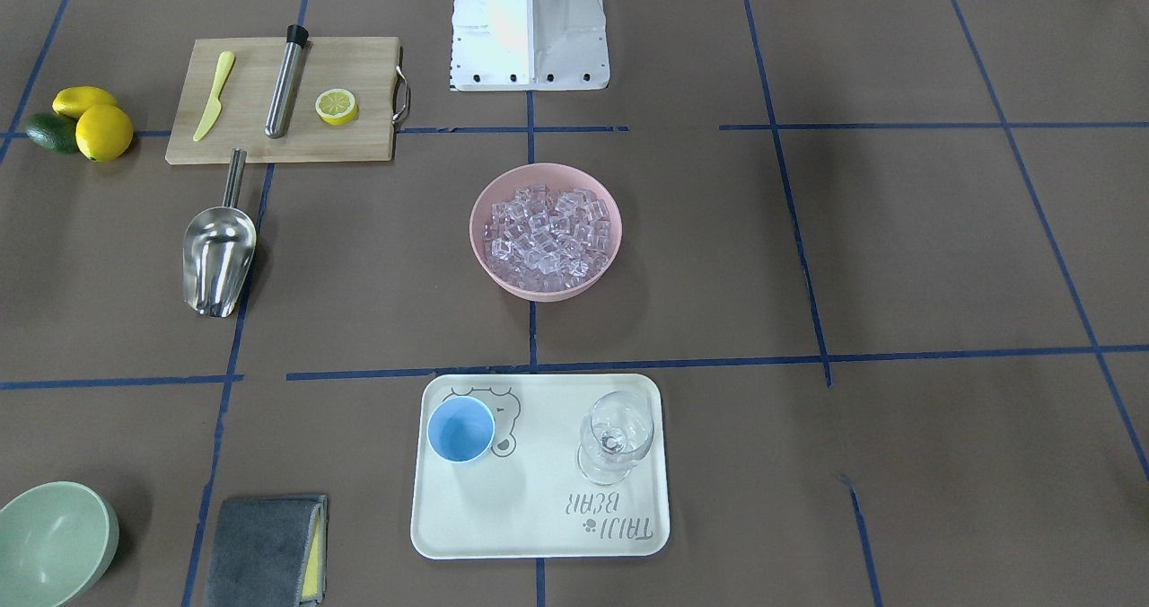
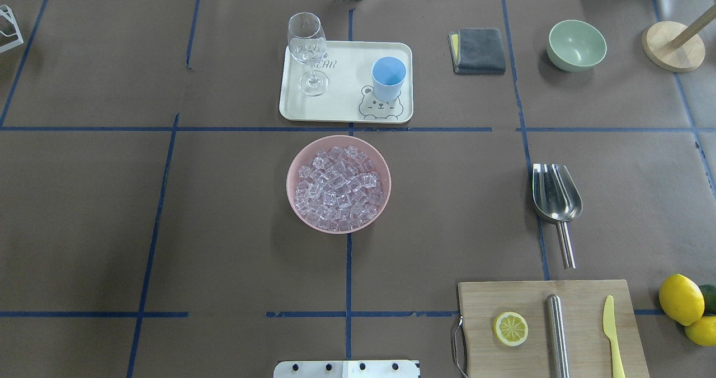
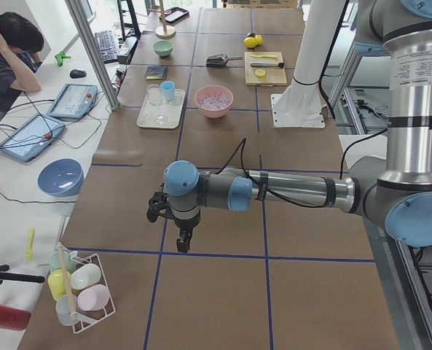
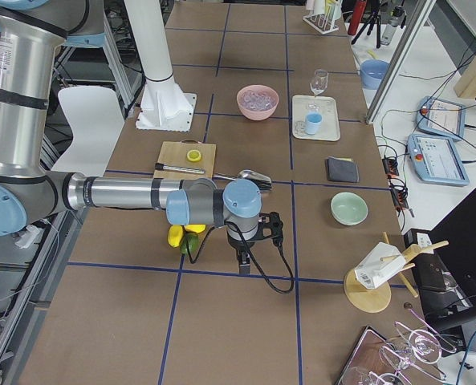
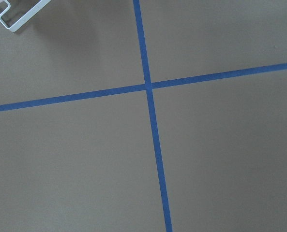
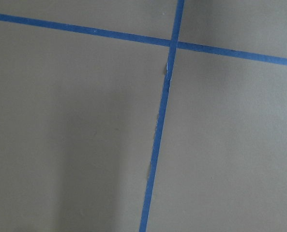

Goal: Put ice in cup with scoop

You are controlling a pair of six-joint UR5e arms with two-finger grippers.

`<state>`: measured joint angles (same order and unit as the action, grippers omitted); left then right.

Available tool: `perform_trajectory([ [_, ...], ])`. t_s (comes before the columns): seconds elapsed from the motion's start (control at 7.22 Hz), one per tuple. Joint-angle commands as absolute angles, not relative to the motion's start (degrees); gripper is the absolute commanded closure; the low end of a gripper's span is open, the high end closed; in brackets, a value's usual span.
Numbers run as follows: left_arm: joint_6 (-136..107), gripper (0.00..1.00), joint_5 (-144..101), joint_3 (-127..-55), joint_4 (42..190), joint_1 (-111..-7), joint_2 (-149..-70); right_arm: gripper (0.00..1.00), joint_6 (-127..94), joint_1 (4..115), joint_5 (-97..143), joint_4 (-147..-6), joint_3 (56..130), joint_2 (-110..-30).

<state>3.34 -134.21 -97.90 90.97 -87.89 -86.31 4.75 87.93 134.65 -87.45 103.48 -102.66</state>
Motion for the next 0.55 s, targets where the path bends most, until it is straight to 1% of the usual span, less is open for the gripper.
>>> perform_trajectory([
  [0.0,3.43,0.00,-134.12,-98.00,90.97,-87.72,-86.31,0.00,4.66,87.89,134.65,-87.45,103.54,-102.66],
  [0.42,3.43,0.00,-134.12,-98.00,90.97,-87.71,-86.04,0.00,4.48,88.07,134.74,-87.54,104.23,-102.74],
])
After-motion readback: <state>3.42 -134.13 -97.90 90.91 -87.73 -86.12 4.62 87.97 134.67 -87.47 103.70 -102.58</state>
